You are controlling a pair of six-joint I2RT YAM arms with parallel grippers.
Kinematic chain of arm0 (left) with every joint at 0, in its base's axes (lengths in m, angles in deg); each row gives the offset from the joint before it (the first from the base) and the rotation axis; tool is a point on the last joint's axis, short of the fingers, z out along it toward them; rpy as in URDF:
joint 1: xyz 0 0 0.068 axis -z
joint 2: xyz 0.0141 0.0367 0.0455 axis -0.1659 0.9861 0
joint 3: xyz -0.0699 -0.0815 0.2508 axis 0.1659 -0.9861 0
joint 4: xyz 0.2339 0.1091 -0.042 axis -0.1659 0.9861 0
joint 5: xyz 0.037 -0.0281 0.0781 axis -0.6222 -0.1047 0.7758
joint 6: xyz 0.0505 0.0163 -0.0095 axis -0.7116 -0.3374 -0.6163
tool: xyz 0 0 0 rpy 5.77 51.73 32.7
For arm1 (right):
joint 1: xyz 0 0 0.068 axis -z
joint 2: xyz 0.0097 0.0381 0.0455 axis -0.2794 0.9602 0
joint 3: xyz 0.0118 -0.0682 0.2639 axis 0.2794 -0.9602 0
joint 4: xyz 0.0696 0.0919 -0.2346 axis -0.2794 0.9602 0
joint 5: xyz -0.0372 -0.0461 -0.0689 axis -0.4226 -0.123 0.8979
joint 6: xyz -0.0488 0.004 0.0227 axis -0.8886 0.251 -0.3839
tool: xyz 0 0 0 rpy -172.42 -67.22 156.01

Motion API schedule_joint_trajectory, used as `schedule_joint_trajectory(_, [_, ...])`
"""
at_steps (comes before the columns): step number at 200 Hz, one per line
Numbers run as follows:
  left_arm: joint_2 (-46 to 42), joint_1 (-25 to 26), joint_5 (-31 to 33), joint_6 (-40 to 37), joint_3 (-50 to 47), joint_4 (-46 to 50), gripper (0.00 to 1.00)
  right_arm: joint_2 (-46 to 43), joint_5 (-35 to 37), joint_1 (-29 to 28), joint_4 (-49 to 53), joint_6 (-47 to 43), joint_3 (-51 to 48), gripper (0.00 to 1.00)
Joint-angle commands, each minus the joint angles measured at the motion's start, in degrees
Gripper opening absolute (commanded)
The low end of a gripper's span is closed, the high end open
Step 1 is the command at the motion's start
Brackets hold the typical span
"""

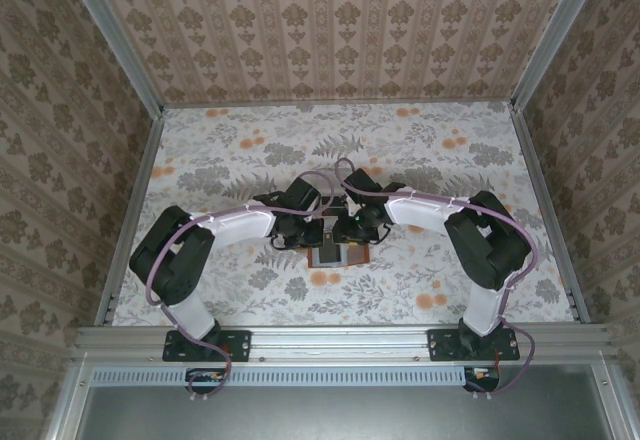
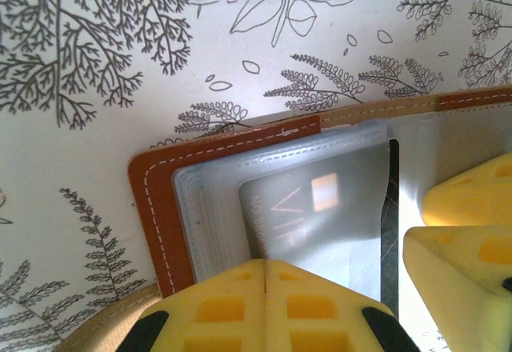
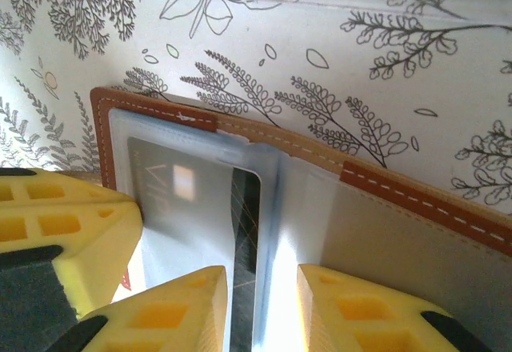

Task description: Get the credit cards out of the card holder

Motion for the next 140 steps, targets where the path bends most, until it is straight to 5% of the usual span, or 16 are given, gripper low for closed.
schedule_joint_trajectory(1, [-1.5, 0.3, 1.9, -0.6, 0.3, 3.9, 0.01, -2.7, 0.8, 0.2, 2.1, -0.5, 0.0, 0.31])
schedule_joint_trajectory(140, [-1.8, 0.8, 0.0, -0.5, 1.1, 3.0, 0.01, -0.1, -8.4, 1.1, -7.2, 2.8, -3.5, 0.26])
